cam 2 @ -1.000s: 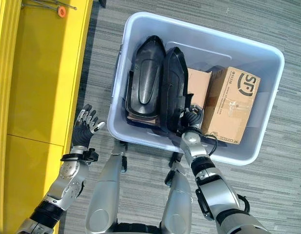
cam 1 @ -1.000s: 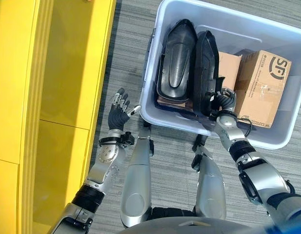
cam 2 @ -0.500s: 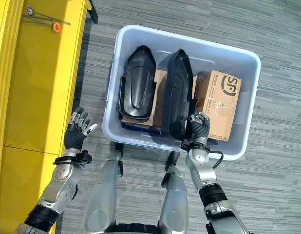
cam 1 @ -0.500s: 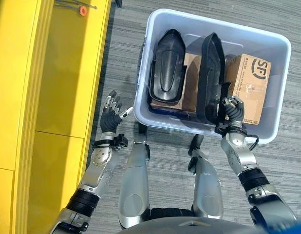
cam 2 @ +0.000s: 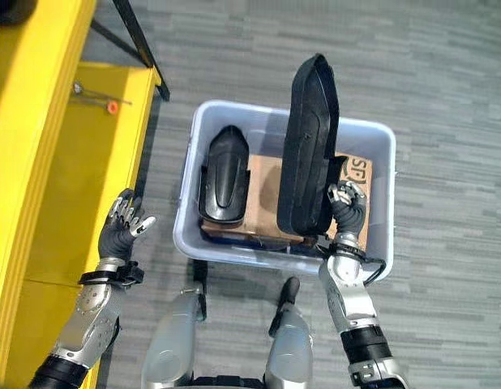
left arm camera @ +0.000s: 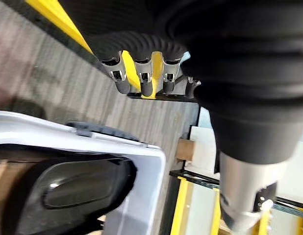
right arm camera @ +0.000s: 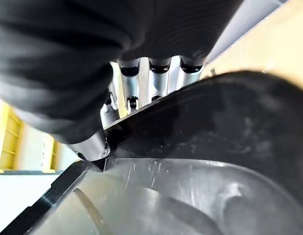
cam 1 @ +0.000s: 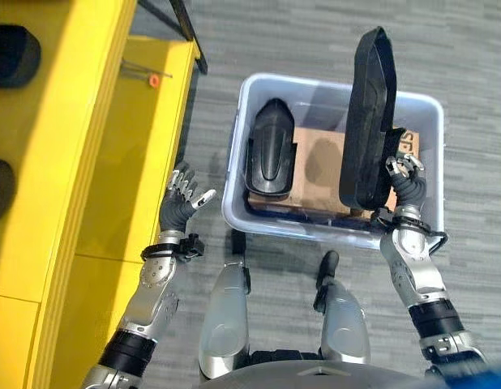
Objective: Move parts from the plastic box to the shelf.
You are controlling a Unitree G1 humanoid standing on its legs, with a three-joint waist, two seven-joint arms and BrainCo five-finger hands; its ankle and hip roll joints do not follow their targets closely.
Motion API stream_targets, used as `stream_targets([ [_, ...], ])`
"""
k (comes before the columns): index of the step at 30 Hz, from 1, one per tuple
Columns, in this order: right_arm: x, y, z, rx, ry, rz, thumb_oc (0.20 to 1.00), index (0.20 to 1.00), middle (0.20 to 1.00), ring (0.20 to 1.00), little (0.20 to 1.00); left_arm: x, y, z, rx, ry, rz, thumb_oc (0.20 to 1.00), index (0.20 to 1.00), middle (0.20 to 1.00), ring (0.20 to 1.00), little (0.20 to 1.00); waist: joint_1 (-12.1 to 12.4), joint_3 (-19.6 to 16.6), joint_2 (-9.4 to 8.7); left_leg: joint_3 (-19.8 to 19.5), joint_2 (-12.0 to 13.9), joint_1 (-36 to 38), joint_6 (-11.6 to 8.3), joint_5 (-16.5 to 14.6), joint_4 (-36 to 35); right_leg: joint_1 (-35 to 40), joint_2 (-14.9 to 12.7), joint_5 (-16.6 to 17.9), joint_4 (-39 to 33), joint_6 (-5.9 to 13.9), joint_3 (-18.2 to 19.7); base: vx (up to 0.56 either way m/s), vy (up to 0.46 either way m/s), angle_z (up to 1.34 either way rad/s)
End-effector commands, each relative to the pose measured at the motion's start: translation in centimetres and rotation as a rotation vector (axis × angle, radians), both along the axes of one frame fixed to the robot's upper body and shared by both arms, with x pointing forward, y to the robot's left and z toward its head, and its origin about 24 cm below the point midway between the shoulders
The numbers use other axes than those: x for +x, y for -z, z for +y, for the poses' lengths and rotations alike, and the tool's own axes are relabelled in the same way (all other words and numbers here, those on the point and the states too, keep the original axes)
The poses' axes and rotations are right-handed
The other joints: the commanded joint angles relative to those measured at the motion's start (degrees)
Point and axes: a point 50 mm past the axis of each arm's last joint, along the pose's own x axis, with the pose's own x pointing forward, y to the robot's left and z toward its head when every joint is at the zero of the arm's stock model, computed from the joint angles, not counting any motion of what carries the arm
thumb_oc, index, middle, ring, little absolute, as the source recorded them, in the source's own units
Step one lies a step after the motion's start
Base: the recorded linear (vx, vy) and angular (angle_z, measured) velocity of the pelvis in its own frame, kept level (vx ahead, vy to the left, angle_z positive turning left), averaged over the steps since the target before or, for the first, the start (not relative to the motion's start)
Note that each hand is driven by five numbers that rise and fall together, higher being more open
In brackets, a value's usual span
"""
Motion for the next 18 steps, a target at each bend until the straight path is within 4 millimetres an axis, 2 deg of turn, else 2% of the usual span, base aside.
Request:
stream_targets([
  [1, -1.0, -2.3, -1.3, -0.015, -0.021, -0.147, 0.200, 0.200, 0.200, 0.200, 0.200, -1.0, 0.0, 0.7, 0.006, 0.022, -0.006, 1.000, 1.000, 1.000, 1.000, 1.000, -0.6, -6.0, -1.09, -2.5, 7.8, -0.1, -4.39, 2.9, 0.4, 2.9, -3.1, 1.5, 0.2, 2.71, 2.6, 0.06, -0.121, -0.03],
  [2, -1.5, -1.7, -1.4, -0.018, -0.050, -0.120, 0.200, 0.200, 0.200, 0.200, 0.200, -1.6, 0.5, 0.9, 0.004, 0.028, 0.020, 1.000, 1.000, 1.000, 1.000, 1.000, -0.6, -7.7, -0.46, -2.6, 9.0, 2.8, -4.85, 3.9, -1.6, 4.3, -1.8, -0.3, 1.4, 2.29, 2.7, 0.05, -0.140, -0.03],
  [4, -1.6, -1.6, -1.4, -0.020, -0.057, -0.115, 0.200, 0.200, 0.200, 0.200, 0.200, -1.8, 0.7, 1.0, 0.003, 0.026, 0.030, 1.000, 1.000, 1.000, 1.000, 1.000, -0.5, -8.0, -0.26, -2.6, 9.5, 4.0, -4.97, 4.2, -2.2, 4.7, -1.3, -0.9, 2.1, 2.10, 2.9, 0.02, -0.108, -0.07],
  [5, -1.8, -1.4, -1.4, -0.028, -0.074, -0.106, 0.200, 0.200, 0.200, 0.200, 0.200, -2.1, 1.1, 1.0, -0.005, 0.026, 0.048, 1.000, 1.000, 1.000, 1.000, 1.000, -0.4, -8.8, 0.12, -2.7, 10.4, 5.7, -4.99, 4.7, -3.3, 5.2, -0.3, -2.5, 3.7, 1.67, 3.2, 0.00, -0.155, -0.08],
  [8, -1.6, -1.3, -0.9, -0.041, -0.124, -0.092, 0.200, 0.200, 0.200, 0.200, 0.200, -3.1, 2.0, 1.4, -0.035, 0.002, 0.083, 1.000, 1.000, 1.000, 1.000, 1.000, 0.6, -9.8, 1.58, -3.5, 13.6, 9.3, -5.42, 7.2, -5.9, 5.3, 3.6, -7.6, 9.6, -0.60, 3.0, -0.03, -0.196, -0.02],
  [9, -1.6, -1.3, -0.9, -0.041, -0.125, -0.092, 0.200, 0.200, 0.200, 0.200, 0.200, -3.1, 2.0, 1.4, -0.035, 0.001, 0.083, 1.000, 1.000, 1.000, 1.000, 1.000, 0.6, -9.7, 1.62, -3.5, 13.7, 9.4, -5.47, 7.3, -6.0, 5.3, 3.6, -7.6, 9.7, -0.64, 3.0, -0.06, -0.167, -0.05],
  [13, -1.0, -1.5, -0.5, -0.045, -0.150, -0.096, 0.200, 0.200, 0.200, 0.200, 0.200, -4.1, 2.7, 1.7, -0.060, -0.026, 0.117, 1.000, 1.000, 1.000, 1.000, 1.000, 2.2, -9.9, 2.64, -4.7, 16.7, 10.5, -5.98, 10.7, -7.4, 5.4, 7.7, -10.9, 13.0, -3.09, 1.5, -0.08, -0.187, 0.00],
  [16, -0.8, -1.8, -0.2, -0.052, -0.170, -0.112, 0.200, 0.200, 0.200, 0.200, 0.200, -4.7, 3.3, 1.8, -0.078, -0.042, 0.139, 1.000, 1.000, 1.000, 1.000, 1.000, 3.8, -9.7, 3.50, -6.1, 17.8, 10.7, -6.86, 14.9, -9.3, 5.9, 10.2, -11.9, 13.0, -4.33, -0.2, -0.09, -0.163, 0.02],
  [17, -0.7, -1.8, -0.2, -0.053, -0.170, -0.112, 0.200, 0.200, 0.200, 0.200, 0.200, -4.7, 3.3, 1.8, -0.078, -0.042, 0.139, 1.000, 1.000, 1.000, 1.000, 1.000, 3.7, -9.7, 3.59, -6.3, 17.9, 10.7, -6.92, 15.0, -9.5, 6.0, 10.3, -11.9, 13.0, -4.38, -0.4, -0.15, -0.127, 0.19],
  [18, -0.7, -1.9, -0.5, -0.061, -0.159, -0.114, 0.200, 0.200, 0.200, 0.200, 0.200, -4.6, 3.6, 1.6, -0.090, -0.046, 0.148, 1.000, 1.000, 1.000, 1.000, 1.000, 4.9, -9.8, 4.38, -7.2, 17.9, 9.4, -8.26, 20.2, -12.2, 6.4, 10.9, -12.2, 12.1, -4.87, -2.4, -0.16, -0.099, 0.28],
])
